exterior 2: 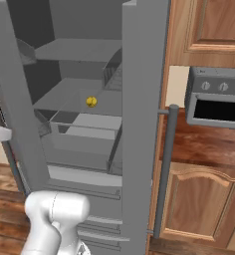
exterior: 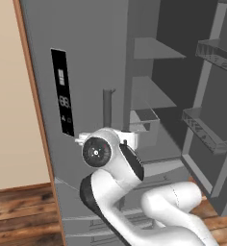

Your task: Retrieve a lemon from the fridge and place it on the cutting board with the fish.

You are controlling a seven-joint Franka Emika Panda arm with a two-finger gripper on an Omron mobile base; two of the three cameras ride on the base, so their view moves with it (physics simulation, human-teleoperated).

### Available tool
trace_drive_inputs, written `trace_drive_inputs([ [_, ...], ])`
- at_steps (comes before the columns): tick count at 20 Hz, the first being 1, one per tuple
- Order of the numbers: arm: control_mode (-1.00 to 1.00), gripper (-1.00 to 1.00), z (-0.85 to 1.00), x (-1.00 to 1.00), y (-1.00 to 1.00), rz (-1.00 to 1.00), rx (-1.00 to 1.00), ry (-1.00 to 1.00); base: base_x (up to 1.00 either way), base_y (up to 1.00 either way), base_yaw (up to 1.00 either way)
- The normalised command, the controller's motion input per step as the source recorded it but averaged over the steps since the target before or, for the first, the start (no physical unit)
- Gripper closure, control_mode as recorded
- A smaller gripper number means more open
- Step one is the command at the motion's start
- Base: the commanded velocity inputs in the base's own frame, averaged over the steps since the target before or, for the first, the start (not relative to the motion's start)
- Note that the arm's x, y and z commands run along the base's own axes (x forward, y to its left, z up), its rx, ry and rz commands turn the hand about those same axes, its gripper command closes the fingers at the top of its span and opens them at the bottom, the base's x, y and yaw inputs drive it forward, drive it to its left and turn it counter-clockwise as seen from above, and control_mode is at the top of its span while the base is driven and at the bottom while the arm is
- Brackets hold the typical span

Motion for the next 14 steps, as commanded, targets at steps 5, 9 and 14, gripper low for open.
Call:
trace_drive_inputs([
  [5, -1.0, 1.0, 0.0, -0.22, 0.93, -0.05, -0.19, 0.01, 0.0, 0.0, 0.0],
  [9, -1.0, 1.0, -0.02, -0.35, 1.0, -0.1, -0.14, 0.0, 0.0, 0.0, 0.0],
  [14, -1.0, 1.0, -0.03, -0.45, 0.98, -0.12, -0.09, 0.0, 0.0, 0.0, 0.0],
])
